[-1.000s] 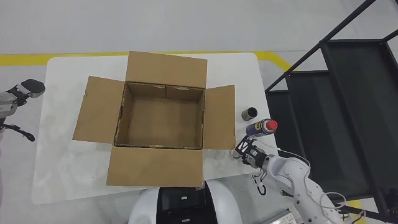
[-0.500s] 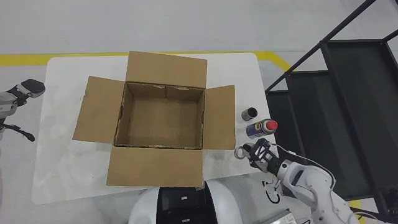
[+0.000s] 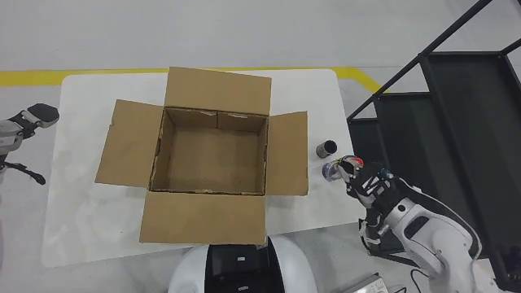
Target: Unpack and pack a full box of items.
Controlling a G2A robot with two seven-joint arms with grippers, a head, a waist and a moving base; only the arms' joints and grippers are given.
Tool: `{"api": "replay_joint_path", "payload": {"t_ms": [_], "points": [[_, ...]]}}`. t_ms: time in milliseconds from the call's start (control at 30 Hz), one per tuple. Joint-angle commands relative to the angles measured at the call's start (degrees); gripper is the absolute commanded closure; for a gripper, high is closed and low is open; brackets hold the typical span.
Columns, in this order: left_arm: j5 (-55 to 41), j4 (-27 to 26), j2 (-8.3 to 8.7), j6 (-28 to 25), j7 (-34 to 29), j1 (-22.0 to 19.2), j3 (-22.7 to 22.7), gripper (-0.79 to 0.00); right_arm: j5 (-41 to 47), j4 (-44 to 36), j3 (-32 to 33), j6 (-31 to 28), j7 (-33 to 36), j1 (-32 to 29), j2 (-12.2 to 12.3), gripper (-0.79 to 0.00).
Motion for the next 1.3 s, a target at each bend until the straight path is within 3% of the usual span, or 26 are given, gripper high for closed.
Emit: {"api": "replay_joint_path", "payload": {"t_ms": [0, 167, 367, 600, 833, 867, 900, 933, 1100, 1267], "points": [[0.0, 0.0, 0.0, 0.0, 0.0, 0.0, 0.0, -0.785, 0.5, -2.1, -0.4, -0.1, 0.5, 1.2, 0.0, 0.0], [0.0, 0.0, 0.0, 0.0, 0.0, 0.0, 0.0, -0.785, -1.0, -5.3, -5.8, -1.9, 4.6, 7.2, 0.2, 0.0], [0.0, 0.0, 0.0, 0.0, 0.0, 0.0, 0.0, -0.785, -2.9, -2.4, -19.8, -3.6, 11.5, 19.1, -0.2, 0.0], [0.0, 0.0, 0.0, 0.0, 0.0, 0.0, 0.0, -0.785, -4.5, 8.3, -37.5, 0.5, 17.6, 34.5, -2.3, 0.0], [0.0, 0.0, 0.0, 0.0, 0.0, 0.0, 0.0, -0.785, -3.1, 19.4, -49.6, 6.8, 22.0, 47.7, -5.5, 0.0], [0.0, 0.0, 0.0, 0.0, 0.0, 0.0, 0.0, -0.785, -2.8, 20.6, -50.8, 7.8, 22.0, 49.0, -6.0, -0.16], [0.0, 0.0, 0.0, 0.0, 0.0, 0.0, 0.0, -0.785, -2.2, 21.8, -51.9, 8.7, 22.0, 50.1, -6.4, -0.585], [0.0, 0.0, 0.0, 0.0, 0.0, 0.0, 0.0, -0.785, -2.0, 22.7, -52.7, 9.4, 22.0, 51.1, -6.8, -0.785], [0.0, 0.0, 0.0, 0.0, 0.0, 0.0, 0.0, -0.785, 1.7, 24.7, -54.0, 9.5, 20.3, 52.3, -7.6, -0.785], [0.0, 0.0, 0.0, 0.0, 0.0, 0.0, 0.0, -0.785, 3.3, 20.5, -48.1, 3.0, 18.2, 46.9, -5.8, -0.785]]}}
